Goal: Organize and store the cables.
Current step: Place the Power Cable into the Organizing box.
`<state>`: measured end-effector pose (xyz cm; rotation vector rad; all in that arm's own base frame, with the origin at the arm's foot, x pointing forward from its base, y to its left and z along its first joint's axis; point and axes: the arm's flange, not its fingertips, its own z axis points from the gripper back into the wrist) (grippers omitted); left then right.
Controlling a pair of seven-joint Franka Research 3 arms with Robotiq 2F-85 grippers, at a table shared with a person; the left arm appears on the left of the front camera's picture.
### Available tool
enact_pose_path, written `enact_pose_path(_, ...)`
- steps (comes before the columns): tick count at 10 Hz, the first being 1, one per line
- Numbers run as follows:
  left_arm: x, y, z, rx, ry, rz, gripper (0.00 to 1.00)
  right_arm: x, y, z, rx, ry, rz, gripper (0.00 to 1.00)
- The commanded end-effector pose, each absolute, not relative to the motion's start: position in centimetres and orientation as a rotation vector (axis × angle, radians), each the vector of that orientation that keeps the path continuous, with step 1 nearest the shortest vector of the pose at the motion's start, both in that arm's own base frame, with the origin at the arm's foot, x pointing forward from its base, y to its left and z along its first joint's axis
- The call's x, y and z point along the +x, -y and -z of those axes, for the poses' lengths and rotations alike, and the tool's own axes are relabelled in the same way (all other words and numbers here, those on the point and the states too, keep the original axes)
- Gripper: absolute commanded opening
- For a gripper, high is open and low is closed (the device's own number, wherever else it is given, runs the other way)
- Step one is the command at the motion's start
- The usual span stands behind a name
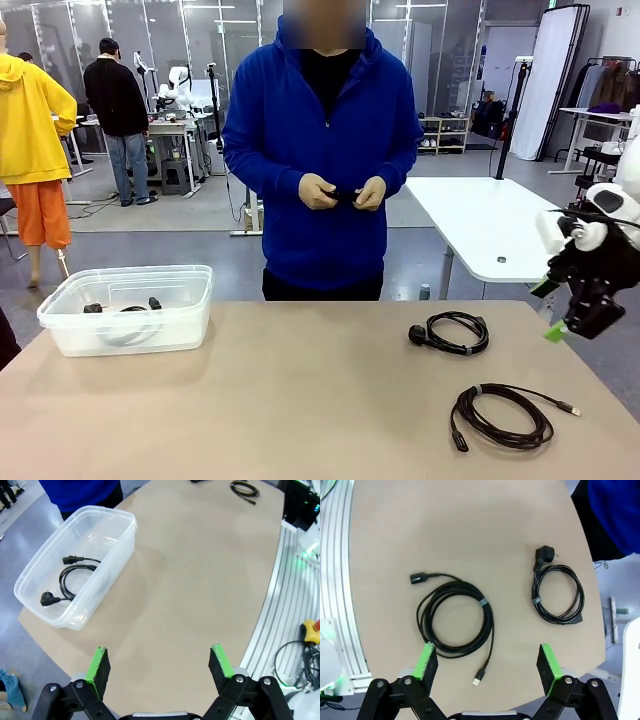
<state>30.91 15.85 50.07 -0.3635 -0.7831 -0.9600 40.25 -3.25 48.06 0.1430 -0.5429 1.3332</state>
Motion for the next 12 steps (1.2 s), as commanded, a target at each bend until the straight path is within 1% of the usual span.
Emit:
enact_pose_path(1, 30.9, -16.0, -50.1, -0.351, 0.785, 0.971, 1.00, 43.9, 3.0, -48.3, 0.157, 0.536, -1.254, 1.00)
enact_pose_path(3, 30.9, -16.0, -50.1, -0.351, 0.785, 0.971, 1.00, 46.6, 2.0, -47.6, 0.164, 0.509, -1.240, 1.00)
enact_pose_path(5, 30.9, -16.0, -50.1, -0.351, 0.785, 0.971, 1.00, 49.7, 1.5, -46.2, 0.128, 0.514, -1.238, 1.00)
enact_pose_path(7, 30.9, -16.0, -50.1, -0.351, 0.785, 0.971, 1.00, 51.4, 0.8, -44.5, 0.143, 0.496, -1.251, 1.00)
enact_pose_path(8, 30.9, -16.0, -50.1, -0.351, 0.785, 0.971, 1.00, 51.9, 0.5, -43.5, 0.114, 0.475, -1.267, 1.00)
enact_pose_path(9, 30.9, -16.0, -50.1, -0.351, 0.785, 0.971, 1.00, 51.2, 0.6, -44.0, 0.077, 0.491, -1.251, 1.00)
enact_pose_path(10, 30.9, -16.0, -50.1, -0.351, 0.785, 0.971, 1.00, 51.1, 0.9, -43.9, 0.134, 0.474, -1.266, 1.00)
enact_pose_path(12, 30.9, -16.0, -50.1, -0.351, 0.785, 0.971, 1.00, 51.1, 0.9, -43.9, 0.134, 0.474, -1.266, 1.00)
